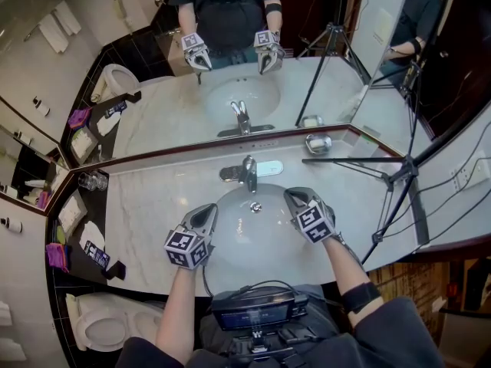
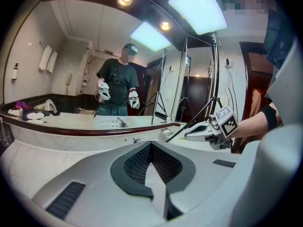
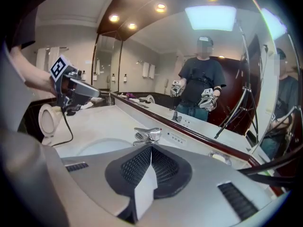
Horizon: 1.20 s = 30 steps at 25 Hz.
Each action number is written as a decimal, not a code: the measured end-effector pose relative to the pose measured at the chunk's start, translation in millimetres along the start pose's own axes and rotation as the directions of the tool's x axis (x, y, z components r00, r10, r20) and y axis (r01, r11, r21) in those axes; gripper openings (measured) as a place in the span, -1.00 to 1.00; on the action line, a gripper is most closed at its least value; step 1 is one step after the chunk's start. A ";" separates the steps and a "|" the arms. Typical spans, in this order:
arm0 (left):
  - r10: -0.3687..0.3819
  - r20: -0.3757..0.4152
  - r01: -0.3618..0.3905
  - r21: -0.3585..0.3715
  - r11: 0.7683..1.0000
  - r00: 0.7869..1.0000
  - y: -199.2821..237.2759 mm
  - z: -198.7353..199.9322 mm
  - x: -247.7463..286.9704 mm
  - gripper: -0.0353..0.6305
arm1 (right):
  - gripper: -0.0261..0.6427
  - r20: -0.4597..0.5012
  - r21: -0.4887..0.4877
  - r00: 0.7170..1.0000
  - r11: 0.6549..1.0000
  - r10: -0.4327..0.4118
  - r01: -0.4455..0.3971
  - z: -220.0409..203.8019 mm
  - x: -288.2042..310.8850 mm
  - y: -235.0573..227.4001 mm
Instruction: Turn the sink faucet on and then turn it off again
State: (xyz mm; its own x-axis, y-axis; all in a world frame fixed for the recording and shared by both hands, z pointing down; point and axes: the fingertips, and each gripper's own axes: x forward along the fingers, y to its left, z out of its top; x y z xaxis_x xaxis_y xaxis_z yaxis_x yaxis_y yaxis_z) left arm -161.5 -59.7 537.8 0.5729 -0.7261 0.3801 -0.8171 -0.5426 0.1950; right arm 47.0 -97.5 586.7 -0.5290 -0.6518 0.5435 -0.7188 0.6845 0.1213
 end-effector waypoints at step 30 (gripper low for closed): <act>-0.003 -0.037 0.003 0.000 1.000 0.999 20.8 -2.4 34.7 -0.89 | -0.22 -0.095 -0.815 0.995 0.575 0.003 -0.080 12.5 166.1 39.4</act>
State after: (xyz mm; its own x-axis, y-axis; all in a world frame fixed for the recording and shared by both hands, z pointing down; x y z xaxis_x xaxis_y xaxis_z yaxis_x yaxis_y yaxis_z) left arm -158.8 -95.2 557.2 0.5726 -0.7084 0.4127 -0.8153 -0.5448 0.1961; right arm -74.8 -182.8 671.4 -0.4861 -0.6154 0.6205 -0.0034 0.7114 0.7028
